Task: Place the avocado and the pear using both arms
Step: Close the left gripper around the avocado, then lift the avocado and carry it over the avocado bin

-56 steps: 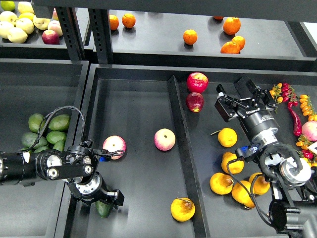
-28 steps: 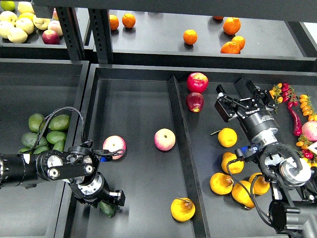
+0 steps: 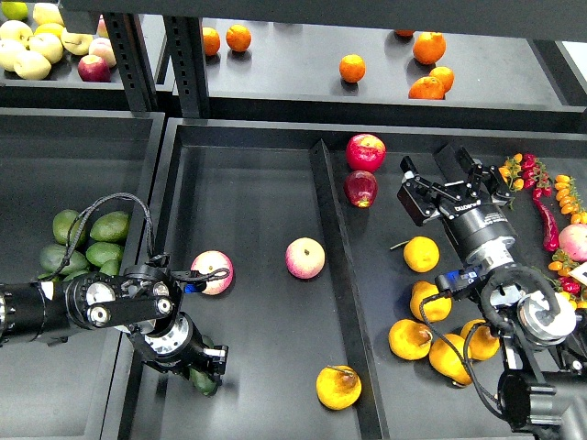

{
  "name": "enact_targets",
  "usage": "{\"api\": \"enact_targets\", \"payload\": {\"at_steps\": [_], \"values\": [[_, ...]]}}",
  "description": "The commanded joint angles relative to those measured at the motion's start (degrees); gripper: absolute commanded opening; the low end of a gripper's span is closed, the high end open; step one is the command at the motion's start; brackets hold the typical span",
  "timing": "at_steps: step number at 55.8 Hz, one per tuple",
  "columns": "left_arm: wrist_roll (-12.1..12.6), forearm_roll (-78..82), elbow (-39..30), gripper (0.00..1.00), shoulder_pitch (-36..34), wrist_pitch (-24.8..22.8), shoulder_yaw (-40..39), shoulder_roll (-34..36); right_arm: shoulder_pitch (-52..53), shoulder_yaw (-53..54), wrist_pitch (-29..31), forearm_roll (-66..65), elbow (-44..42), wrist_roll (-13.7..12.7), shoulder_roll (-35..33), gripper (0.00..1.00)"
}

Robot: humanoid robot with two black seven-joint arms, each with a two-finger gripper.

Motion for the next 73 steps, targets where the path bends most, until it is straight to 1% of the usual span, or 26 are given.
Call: {"api": "enact_targets", "payload": {"at_steps": [1,9,18,21,28,33,38,43,53,58,62,63,73], "values": [[0.0,-1.2,0.7,0.16,0.2,0.0,-1.0,0.3,0.0,-0.1,0.0,0.0,-0.1,0.0,0.0,0.99],[0.0,-1.3,0.6,0.15,0.1,0.0,-1.4,0.4,0.0,-0.1,0.0,0.0,-0.1,0.0,0.0,0.99],[0.0,-4.2,0.6,0.15,-2.7,0.0,-3.1,0.8,0.0,-0.1,0.1,-0.1,-0.1,0.0,0.0,0.99],[0.0,-6.8,0.6,0.15,-4.0,0.0,-4.2,1.9,0.0,-0.1,0.1,0.0,0.0,0.0,0.0,0.99],[0.0,-11.9,1.0,0.15,-10.1,0.0,-5.3,5.5,0.0,-0.2,0.1,-0.1,0.0,0.0,0.0,0.99],[0.0,-13.8,1.0,0.16,-12.7,0.0,-6.4,7.1,0.0,-0.3,0.1,-0.1,0.0,0.0,0.0,0.99],[0.0,-15.0,1.1,0.16,-13.9,0.0,-7.7,8.8,0.0,-0.3,0.1,-0.1,0.0,0.0,0.0,0.99],[0.0,-15.1,1.2,0.16,-14.4,0.0,-8.3,13.2,0.0,-0.8,0.0,-0.1,0.0,0.0,0.0,0.99],[0.0,-15.1,1.9,0.17,-13.5,0.0,-8.5,21.6,0.0,-1.0,0.1,-0.1,-0.1,0.0,0.0,0.99],[0.0,-15.1,1.8,0.17,-11.5,0.0,-8.5,25.1,0.0,-1.1,0.1,-0.1,-0.2,-0.1,0.0,0.99],[0.0,-15.0,1.8,0.17,-9.9,0.0,-9.0,26.6,0.0,-1.5,0.1,-0.1,-0.3,-0.1,0.0,0.99],[0.0,-14.6,1.8,0.18,-7.8,0.0,-9.8,27.3,0.0,-1.8,0.1,-0.1,-0.3,-0.1,0.0,0.99],[0.0,-13.6,1.9,0.18,-3.5,0.0,-11.2,27.6,0.0,-2.3,0.1,-0.2,-0.4,-0.1,0.0,0.99]]}}
